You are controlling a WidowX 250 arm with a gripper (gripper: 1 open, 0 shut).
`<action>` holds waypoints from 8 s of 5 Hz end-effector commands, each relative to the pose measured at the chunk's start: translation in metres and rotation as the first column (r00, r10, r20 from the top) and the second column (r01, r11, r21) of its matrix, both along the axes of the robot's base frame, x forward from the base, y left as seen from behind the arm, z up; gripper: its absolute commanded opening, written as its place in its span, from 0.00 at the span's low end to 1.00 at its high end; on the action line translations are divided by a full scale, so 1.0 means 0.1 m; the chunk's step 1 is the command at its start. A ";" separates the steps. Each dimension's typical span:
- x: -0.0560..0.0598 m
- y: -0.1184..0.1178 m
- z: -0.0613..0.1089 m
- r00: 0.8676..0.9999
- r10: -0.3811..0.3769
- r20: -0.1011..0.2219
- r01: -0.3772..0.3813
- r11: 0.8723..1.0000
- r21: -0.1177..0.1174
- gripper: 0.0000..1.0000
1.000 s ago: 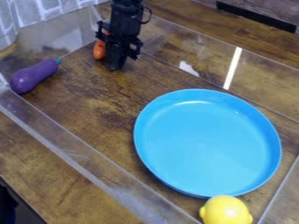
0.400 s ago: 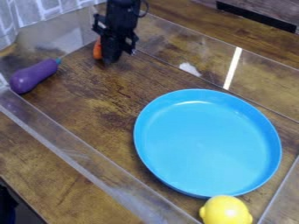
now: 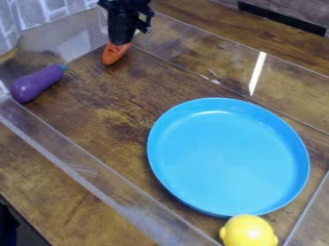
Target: Put the carrot on the blue tray
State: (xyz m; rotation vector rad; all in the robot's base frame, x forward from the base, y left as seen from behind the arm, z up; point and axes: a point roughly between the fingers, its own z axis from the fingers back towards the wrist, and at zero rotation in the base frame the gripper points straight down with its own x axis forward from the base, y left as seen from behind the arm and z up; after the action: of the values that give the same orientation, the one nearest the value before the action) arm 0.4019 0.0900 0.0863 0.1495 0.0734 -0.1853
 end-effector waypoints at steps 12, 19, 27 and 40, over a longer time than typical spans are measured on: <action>0.39 0.14 0.13 0.999 -0.046 0.025 0.044 0.996 0.074 0.00; 0.43 0.05 0.43 0.994 -0.106 0.019 0.103 0.989 0.102 1.00; 0.05 0.82 0.12 0.997 -0.082 0.002 0.082 0.995 0.053 1.00; -0.05 0.36 -0.26 0.916 -0.399 0.038 0.395 0.915 0.083 0.00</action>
State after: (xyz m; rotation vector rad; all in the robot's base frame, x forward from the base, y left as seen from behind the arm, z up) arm 0.3884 0.1315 0.0271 0.2016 0.0642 -0.5777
